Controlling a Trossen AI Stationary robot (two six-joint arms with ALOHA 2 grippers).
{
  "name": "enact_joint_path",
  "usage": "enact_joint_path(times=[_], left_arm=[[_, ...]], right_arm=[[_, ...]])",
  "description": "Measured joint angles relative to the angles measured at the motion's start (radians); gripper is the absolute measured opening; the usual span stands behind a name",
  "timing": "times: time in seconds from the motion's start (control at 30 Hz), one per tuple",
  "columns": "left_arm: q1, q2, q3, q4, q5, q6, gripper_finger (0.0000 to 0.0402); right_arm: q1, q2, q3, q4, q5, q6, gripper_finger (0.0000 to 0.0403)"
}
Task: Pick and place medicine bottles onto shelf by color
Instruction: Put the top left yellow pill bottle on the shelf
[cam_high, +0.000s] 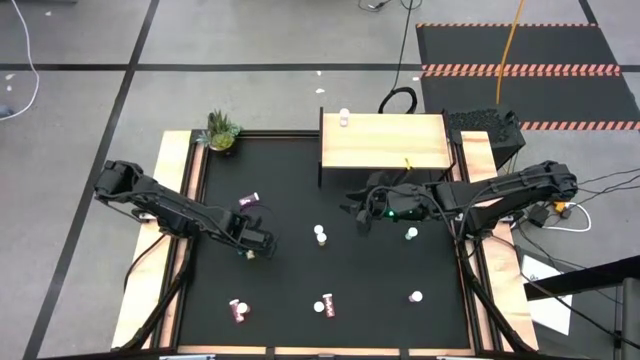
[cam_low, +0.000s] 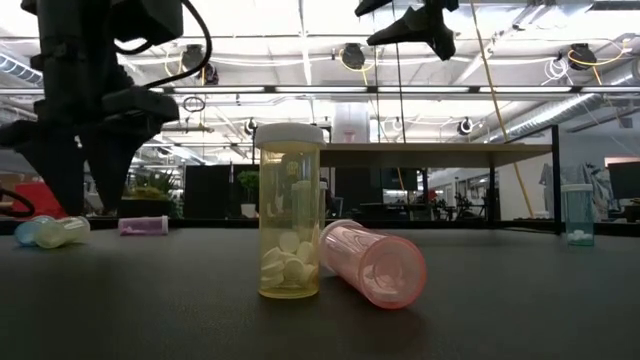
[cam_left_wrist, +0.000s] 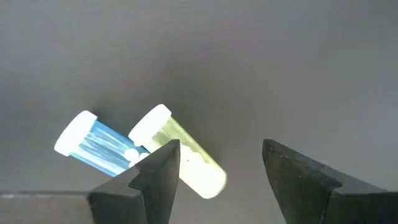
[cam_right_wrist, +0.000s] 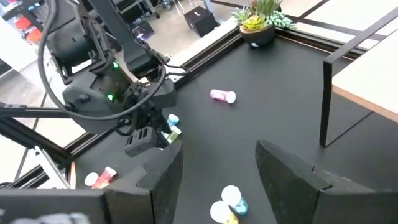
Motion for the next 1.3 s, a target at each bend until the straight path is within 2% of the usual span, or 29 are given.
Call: enact_joint_path(times=[0.57, 0.77, 1.07, 1.3], left_arm=[[-0.018, 0.0, -0.004, 0.022, -0.031, -0.007, 0.023], [-0.015, -0.002, -0.005, 0.021, 0.005, -0.01, 0.023], [-0.014, -0.003, -0.005, 0.022, 0.038, -0.076, 0.023], [-0.027, -0.003, -0.005, 0.023, 0.049, -0.199, 0.023]], right_arm=[[0.002, 0.0, 0.0, 0.002, -0.002, 0.001, 0.0194], [0.003, 0.0, 0.0, 0.002, -0.003, 0.0, 0.0194], [0.004, -0.001, 0.0, -0.007, -0.029, 0.0, 0.0194], [0.009, -0.001, 0.0, -0.031, -0.029, -0.002, 0.0194]])
